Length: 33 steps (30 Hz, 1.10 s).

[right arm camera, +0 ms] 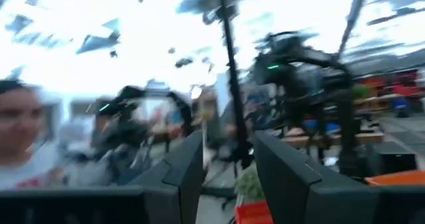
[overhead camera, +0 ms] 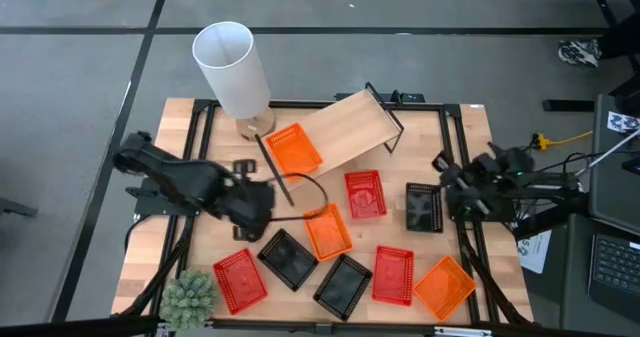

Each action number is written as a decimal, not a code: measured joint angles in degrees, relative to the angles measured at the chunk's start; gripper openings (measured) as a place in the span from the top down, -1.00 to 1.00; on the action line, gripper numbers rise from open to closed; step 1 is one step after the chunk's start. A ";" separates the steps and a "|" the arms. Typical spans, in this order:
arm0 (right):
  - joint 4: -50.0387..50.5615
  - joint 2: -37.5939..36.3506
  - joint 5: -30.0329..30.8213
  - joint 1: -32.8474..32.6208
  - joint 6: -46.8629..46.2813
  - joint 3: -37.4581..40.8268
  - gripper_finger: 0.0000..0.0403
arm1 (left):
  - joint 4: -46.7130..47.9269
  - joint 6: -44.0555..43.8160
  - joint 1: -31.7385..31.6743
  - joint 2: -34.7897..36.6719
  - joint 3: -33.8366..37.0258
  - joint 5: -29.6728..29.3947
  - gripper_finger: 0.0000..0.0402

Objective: Stack baskets on shelf by color
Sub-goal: Put the top black basket on the shelf

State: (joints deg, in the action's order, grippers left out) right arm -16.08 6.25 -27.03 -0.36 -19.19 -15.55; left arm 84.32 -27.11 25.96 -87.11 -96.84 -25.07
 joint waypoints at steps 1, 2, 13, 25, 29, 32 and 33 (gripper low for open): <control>3.36 0.96 -1.68 0.00 1.41 -3.10 0.33 | -2.87 -0.71 0.06 2.51 3.52 -1.08 0.72; 6.77 1.96 -2.96 0.00 2.62 -6.24 0.33 | -5.75 -1.54 0.24 4.93 7.28 -1.84 0.72; 54.77 22.36 2.51 0.00 0.40 -38.71 0.33 | -56.25 3.22 0.16 31.67 53.41 -1.13 0.72; 88.41 49.08 3.62 -8.43 -20.40 -43.45 0.33 | -89.34 5.06 -2.59 41.69 76.85 3.59 0.72; 88.03 54.63 5.01 -18.15 -27.49 -39.44 0.33 | -90.59 5.24 -2.59 42.57 76.85 3.57 0.72; 84.27 57.75 13.68 -24.38 -28.11 -37.38 0.33 | -91.06 5.24 -2.59 42.68 76.85 3.57 0.72; 82.38 58.64 17.62 -26.10 -27.29 -36.79 0.33 | -91.06 5.24 -2.59 42.70 76.85 3.57 0.72</control>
State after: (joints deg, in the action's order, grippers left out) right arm 66.30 64.89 -9.41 -26.46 -46.49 -52.34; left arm -6.74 -21.87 23.38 -44.40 -19.99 -21.50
